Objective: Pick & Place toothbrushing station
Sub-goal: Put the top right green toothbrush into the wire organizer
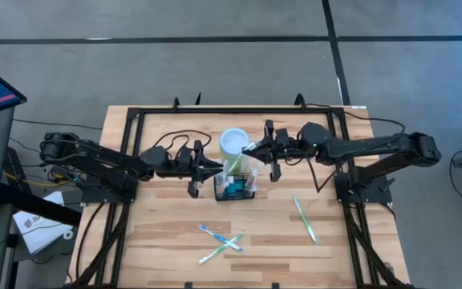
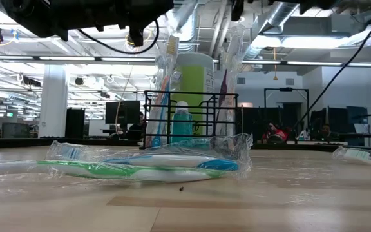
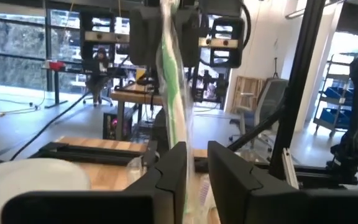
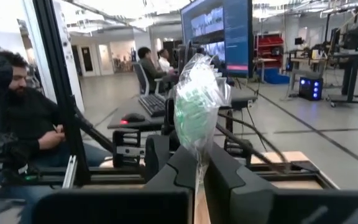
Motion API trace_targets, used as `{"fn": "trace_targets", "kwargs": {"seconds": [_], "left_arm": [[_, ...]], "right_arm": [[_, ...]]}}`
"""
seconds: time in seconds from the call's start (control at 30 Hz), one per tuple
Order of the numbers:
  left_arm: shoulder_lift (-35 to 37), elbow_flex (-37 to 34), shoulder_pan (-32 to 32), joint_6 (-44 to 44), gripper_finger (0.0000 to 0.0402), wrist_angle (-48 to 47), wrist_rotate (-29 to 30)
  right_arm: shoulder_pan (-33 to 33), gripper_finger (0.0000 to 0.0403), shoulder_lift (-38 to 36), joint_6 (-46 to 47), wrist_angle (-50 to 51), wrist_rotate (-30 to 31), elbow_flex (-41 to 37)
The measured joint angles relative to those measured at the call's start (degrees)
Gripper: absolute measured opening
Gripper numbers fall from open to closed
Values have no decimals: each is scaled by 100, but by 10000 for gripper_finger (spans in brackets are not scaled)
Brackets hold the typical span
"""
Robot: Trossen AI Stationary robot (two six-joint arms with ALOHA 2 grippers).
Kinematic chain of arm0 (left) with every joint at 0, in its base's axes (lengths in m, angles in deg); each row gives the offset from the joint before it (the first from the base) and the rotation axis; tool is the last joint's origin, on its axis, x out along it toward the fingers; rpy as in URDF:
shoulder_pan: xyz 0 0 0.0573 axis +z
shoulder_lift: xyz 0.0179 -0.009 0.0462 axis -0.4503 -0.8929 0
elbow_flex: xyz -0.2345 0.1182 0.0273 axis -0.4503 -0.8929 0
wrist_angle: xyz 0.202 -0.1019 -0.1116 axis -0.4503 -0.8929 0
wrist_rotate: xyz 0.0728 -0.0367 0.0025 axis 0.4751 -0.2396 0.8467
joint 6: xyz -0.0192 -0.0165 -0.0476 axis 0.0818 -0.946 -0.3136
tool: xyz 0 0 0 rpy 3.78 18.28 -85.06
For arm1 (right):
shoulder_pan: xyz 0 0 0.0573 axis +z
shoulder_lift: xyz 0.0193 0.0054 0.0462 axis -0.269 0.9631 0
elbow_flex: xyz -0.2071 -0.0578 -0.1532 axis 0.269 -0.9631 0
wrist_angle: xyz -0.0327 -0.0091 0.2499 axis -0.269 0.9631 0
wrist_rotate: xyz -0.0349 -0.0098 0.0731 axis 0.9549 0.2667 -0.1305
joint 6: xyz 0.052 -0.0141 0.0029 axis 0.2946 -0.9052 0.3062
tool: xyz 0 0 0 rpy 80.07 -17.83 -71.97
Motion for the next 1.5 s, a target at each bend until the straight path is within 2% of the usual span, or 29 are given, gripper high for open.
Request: {"fn": "trace_targets", "kwargs": {"seconds": [0.13,0.33,0.5,0.63,0.93,1.27,1.5], "left_arm": [[25,5,-1,-10,67,-15,9],[43,5,-19,-22,61,-20,9],[43,5,-20,-24,59,-12,9],[43,5,-28,-24,58,-12,7],[43,5,-42,-26,57,-14,5],[43,5,-42,-38,56,-16,2],[43,5,-42,-48,57,-16,-8]], "right_arm": [[12,2,-385,-65,638,107,1],[164,1,-681,-195,1593,699,0],[248,1,-681,-198,1954,818,0],[278,0,-619,-223,2240,1155,-7],[367,0,-608,-224,2435,1350,-4],[427,0,178,-224,2293,1350,-4],[429,0,308,-224,2313,1350,-4]]}}
